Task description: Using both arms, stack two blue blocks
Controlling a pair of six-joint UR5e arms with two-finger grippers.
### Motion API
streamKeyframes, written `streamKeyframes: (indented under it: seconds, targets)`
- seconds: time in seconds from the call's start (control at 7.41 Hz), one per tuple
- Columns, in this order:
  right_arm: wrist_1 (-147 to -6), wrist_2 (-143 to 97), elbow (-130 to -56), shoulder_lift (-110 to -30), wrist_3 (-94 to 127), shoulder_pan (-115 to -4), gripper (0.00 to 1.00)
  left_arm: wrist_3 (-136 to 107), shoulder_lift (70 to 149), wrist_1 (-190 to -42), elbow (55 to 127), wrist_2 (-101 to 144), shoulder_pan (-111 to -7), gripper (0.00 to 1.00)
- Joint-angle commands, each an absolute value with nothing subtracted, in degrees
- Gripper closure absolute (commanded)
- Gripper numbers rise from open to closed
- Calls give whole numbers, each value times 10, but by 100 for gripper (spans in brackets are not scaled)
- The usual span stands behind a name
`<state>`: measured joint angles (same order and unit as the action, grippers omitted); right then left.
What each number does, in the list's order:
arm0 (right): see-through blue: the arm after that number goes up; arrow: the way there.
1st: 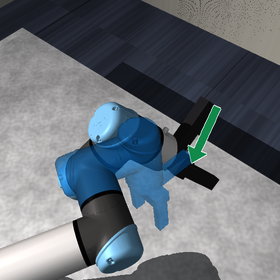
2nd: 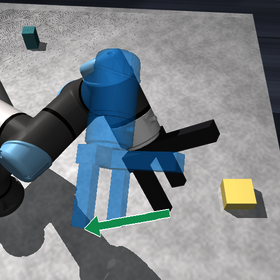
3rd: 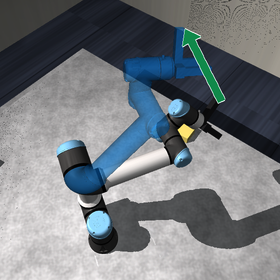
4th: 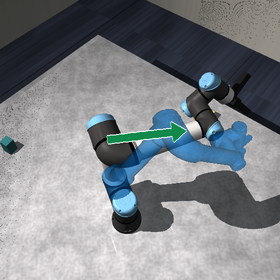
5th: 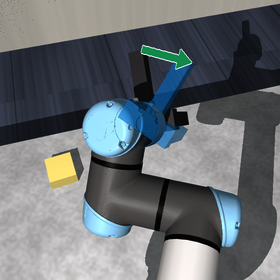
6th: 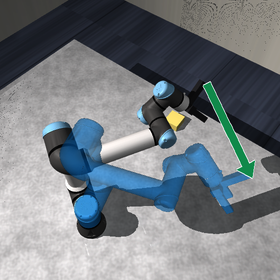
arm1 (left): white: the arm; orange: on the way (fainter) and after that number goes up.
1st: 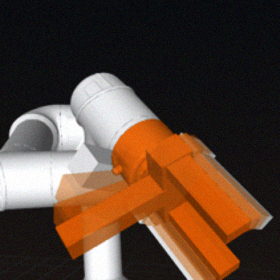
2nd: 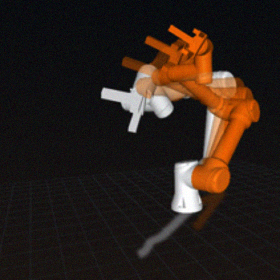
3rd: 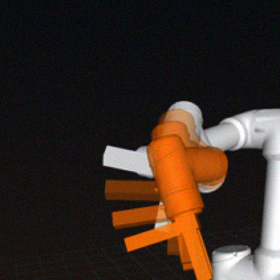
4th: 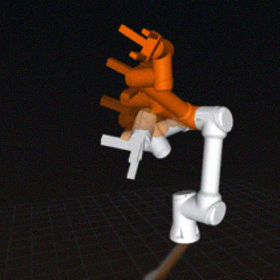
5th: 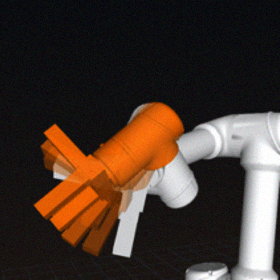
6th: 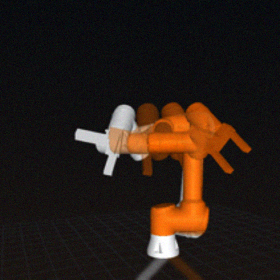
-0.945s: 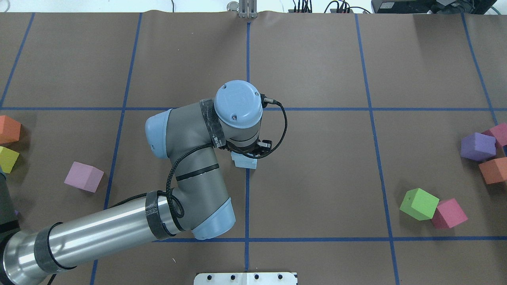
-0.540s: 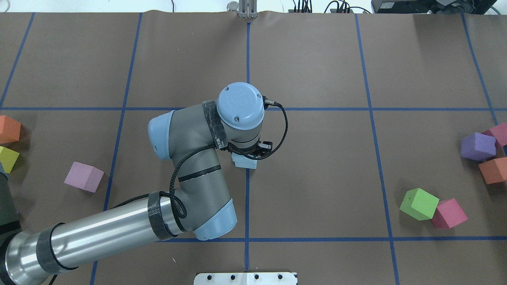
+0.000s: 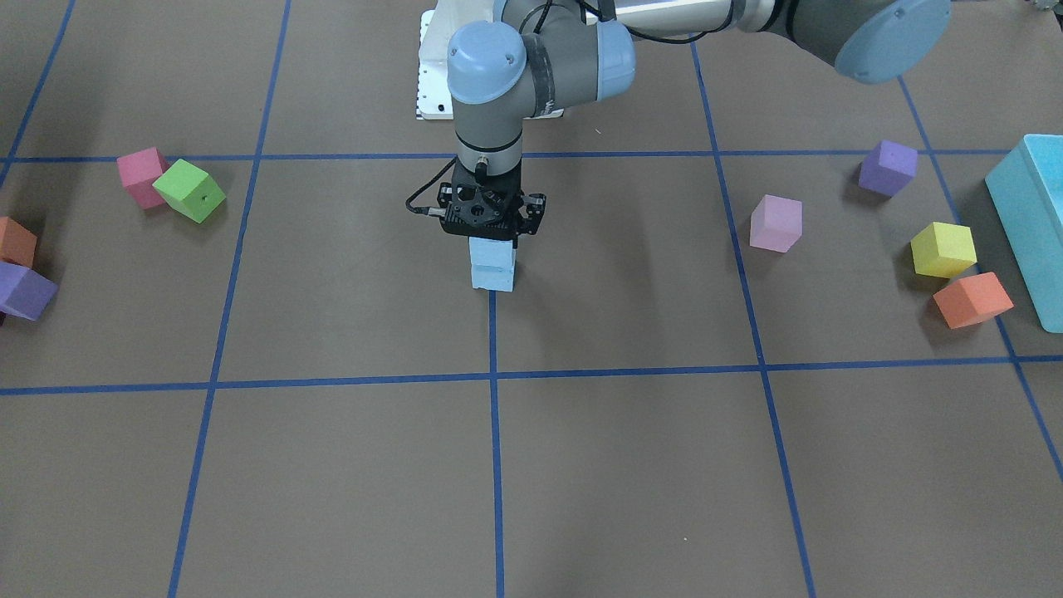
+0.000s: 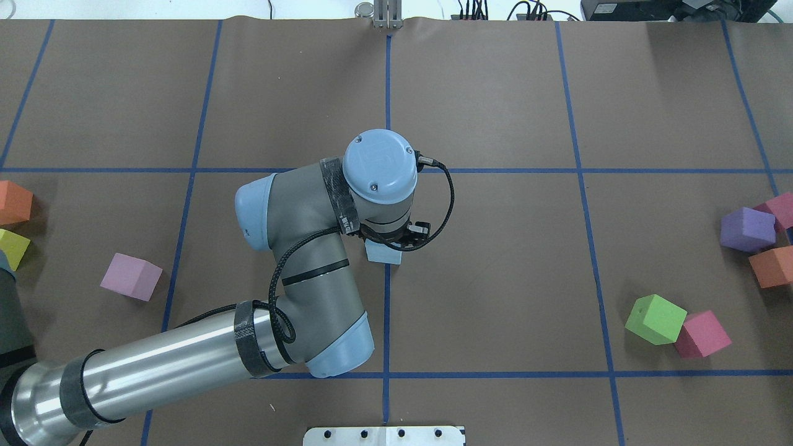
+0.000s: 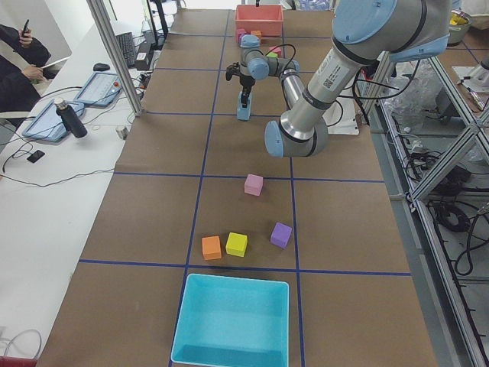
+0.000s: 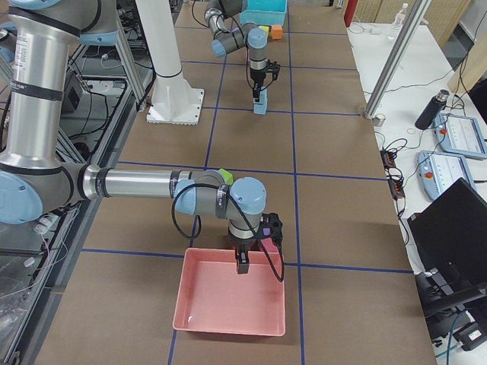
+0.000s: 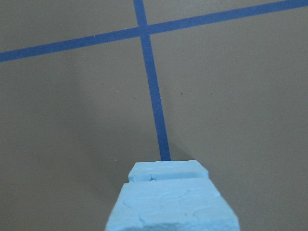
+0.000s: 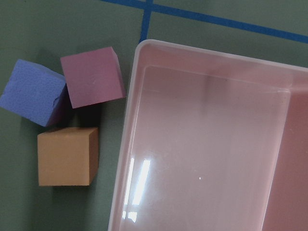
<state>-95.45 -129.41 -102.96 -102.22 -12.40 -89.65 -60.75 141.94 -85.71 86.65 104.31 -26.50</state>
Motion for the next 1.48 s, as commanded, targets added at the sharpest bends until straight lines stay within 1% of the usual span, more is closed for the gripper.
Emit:
streamKeyframes:
  seconds: [0.0,0.27,0.54,0.67,0.81,0.94,1.08,1.35]
  targets:
    - [-954,-1295,-1030,-1022,-123,-896,0,-603,1419,-862,862,1042,-263,4]
    - [-954,-1295,-1031,-1022,-122,-896,0,-603,1420,-860,873,1047,-264,3]
    - [-954,-1295,-1031,-1021,-122,-896,0,-603,1419,-848,906,1091,-303,3]
    - [-954,-1295,-1031,-1021,-122,-896,0,-600,1418,-818,934,1124,-327,3]
    - [-954,-1296,-1031,-1021,-122,-896,0,-564,1408,-755,985,1128,-343,3]
    - [-954,-1296,-1033,-1020,-122,-896,0,-514,1373,-700,1048,1129,-366,3]
    - [-954,-1298,-1036,-1019,-122,-896,0,-472,1302,-694,1098,1135,-400,2]
    - [-954,-1297,-1034,-1020,-122,-896,0,-316,1191,-698,1119,1264,-545,2]
